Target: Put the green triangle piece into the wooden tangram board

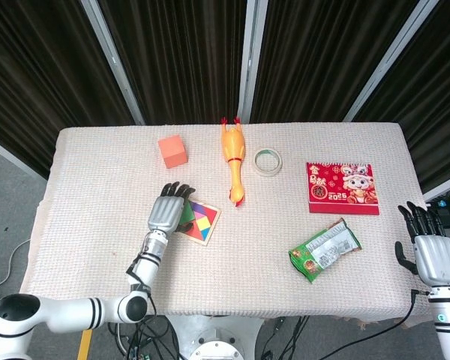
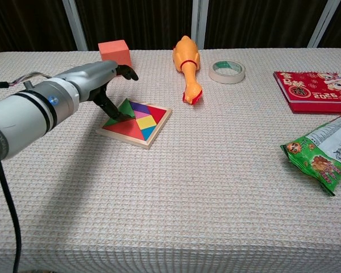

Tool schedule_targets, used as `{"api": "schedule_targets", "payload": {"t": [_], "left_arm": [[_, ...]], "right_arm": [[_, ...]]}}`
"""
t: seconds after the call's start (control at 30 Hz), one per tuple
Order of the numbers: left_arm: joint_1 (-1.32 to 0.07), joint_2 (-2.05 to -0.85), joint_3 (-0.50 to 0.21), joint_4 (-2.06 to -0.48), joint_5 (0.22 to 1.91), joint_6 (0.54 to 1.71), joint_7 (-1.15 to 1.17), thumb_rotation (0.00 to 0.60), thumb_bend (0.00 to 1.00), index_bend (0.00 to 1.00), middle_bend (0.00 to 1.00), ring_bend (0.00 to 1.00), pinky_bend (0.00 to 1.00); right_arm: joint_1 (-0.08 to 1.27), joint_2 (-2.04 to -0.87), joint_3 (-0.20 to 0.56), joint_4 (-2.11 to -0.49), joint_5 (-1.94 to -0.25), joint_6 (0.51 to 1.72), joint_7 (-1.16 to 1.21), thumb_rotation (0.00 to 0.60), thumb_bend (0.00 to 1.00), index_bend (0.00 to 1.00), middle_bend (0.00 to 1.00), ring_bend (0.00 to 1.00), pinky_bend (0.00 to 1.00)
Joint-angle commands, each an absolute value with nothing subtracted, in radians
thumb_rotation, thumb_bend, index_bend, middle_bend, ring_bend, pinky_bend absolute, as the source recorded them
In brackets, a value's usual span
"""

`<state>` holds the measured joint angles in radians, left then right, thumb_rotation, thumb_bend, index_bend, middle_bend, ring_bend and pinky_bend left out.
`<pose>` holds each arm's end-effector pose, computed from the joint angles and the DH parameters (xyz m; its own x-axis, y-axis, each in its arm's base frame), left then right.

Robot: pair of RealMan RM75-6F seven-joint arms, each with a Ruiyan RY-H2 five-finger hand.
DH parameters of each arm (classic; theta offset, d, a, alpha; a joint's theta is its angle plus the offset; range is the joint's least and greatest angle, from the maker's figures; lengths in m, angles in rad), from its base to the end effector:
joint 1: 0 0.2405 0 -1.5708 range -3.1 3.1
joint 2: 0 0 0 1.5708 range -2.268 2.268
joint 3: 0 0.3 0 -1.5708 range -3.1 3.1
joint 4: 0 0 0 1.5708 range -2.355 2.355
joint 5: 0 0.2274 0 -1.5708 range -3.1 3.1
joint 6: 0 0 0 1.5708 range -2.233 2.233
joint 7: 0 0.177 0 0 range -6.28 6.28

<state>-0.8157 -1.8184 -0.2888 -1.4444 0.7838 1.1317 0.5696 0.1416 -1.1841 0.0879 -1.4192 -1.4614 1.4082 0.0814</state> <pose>-0.1206 0.4051 -0.1045 0.2877 0.2745 0.9175 0.9541 -0.1651 -0.2498 -0.3877 -0.2522 0.1586 0.4281 -0.0039 0.9037 -0.9037 0.0000 0.4281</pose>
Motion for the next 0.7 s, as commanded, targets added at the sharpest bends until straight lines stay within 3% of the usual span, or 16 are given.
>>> {"api": "schedule_targets", "payload": {"t": [0.03, 0.5, 0.7], "left_arm": [[-0.821, -1.821, -0.306, -1.448, 0.792, 1.139, 0.558, 0.6, 0.21, 0.16, 0.1, 0.0, 0.03], [-0.923, -1.948, -0.409, -1.206, 0.753, 1.073, 0.524, 0.6, 0.15, 0.16, 0.1, 0.0, 0.02], [-0.954, -1.986, -0.422, -1.124, 0.721, 1.058, 0.56, 0.6, 0.15, 0.16, 0.1, 0.0, 0.02]], "right_arm": [[0.141, -1.184, 0.088, -1.42, -1.461, 1.409, 0.082, 0.6, 0.44, 0.0, 0.0, 0.0, 0.0], [0.14, -1.185, 0.089, -1.412, -1.453, 1.403, 0.091, 0.6, 0.44, 0.0, 0.0, 0.0, 0.0], [0.138, -1.187, 0.088, -1.404, -1.453, 1.404, 0.102, 0.6, 0.44, 0.0, 0.0, 0.0, 0.0]]}}
